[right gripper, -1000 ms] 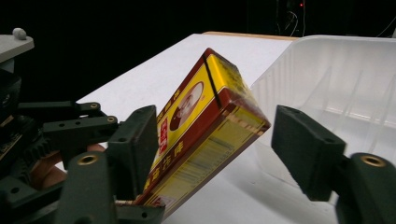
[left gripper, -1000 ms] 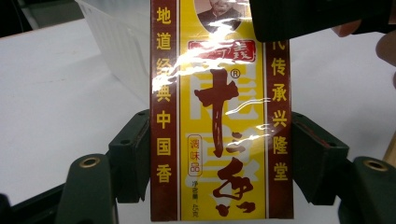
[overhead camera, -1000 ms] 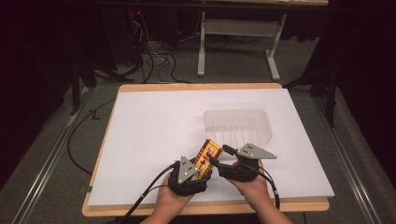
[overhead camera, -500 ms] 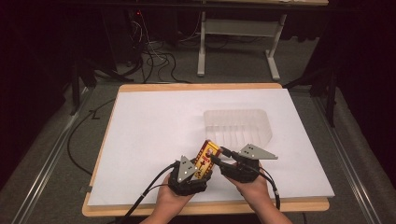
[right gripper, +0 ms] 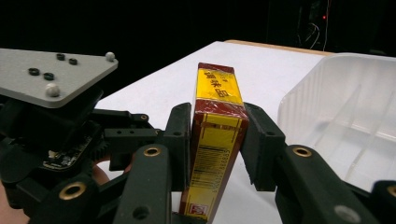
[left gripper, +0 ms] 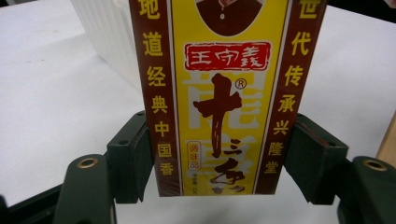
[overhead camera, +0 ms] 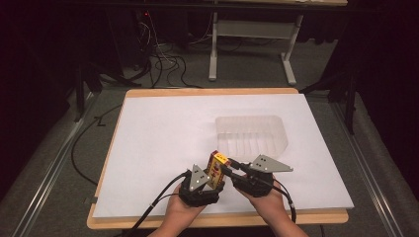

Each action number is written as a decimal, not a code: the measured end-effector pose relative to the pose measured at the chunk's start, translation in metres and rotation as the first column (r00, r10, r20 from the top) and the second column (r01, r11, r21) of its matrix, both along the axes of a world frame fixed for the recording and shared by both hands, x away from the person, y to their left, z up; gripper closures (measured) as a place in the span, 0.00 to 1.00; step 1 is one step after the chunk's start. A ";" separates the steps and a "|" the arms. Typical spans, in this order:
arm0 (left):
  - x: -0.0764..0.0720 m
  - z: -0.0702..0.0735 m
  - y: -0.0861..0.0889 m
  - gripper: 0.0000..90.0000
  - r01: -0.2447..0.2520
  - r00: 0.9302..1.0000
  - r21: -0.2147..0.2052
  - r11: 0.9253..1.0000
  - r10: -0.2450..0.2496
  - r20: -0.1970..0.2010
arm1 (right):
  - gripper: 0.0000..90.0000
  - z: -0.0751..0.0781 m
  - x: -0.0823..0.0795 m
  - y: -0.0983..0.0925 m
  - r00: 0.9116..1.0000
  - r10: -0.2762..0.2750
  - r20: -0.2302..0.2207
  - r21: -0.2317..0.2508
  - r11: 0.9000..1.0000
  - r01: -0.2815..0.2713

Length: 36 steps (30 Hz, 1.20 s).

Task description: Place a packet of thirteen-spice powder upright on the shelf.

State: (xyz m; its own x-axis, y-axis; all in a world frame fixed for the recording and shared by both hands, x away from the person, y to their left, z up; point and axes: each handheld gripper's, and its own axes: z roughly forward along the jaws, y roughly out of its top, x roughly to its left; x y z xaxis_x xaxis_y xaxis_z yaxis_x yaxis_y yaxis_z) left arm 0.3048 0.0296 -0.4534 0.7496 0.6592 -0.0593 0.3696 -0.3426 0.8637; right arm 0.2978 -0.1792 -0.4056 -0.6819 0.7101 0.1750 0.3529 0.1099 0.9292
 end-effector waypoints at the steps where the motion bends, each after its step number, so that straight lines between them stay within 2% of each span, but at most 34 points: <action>1: 0.000 0.000 0.000 0.36 0.000 1.000 -0.002 1.000 0.000 -0.002 | 0.75 0.000 -0.001 0.001 1.000 0.000 0.005 -0.003 1.000 0.000; 7: 0.000 -0.001 0.000 0.30 0.004 1.000 0.006 1.000 -0.004 -0.001 | 0.76 0.002 -0.002 0.001 1.000 -0.014 0.028 -0.019 1.000 0.014; 13: 0.000 0.000 0.001 0.28 0.008 1.000 -0.013 1.000 -0.008 0.006 | 0.76 0.003 -0.001 -0.004 0.998 -0.051 0.040 -0.013 0.999 0.052; 20: 0.001 0.002 0.005 0.27 0.013 1.000 -0.023 1.000 -0.013 0.005 | 0.76 0.005 0.000 -0.011 0.995 -0.086 0.056 -0.007 0.996 0.087; 25: 0.001 0.002 0.008 0.27 0.020 1.000 -0.014 1.000 -0.019 0.012 | 0.76 0.006 0.000 -0.015 0.993 -0.094 0.074 -0.012 0.995 0.095; 36: 0.008 0.004 0.019 0.29 -0.007 1.000 -0.025 1.000 0.007 0.016 | 0.76 0.014 -0.002 -0.024 0.986 -0.121 0.116 -0.009 0.992 0.122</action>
State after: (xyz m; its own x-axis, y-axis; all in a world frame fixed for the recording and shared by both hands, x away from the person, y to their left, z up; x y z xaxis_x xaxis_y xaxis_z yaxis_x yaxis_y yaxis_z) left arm 0.3131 0.0487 -0.4497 0.7459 0.6629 -0.0639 0.3580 -0.3182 0.8778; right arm 0.2954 -0.2030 -0.3919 -0.6053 0.7911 0.0886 0.2558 0.0878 0.9627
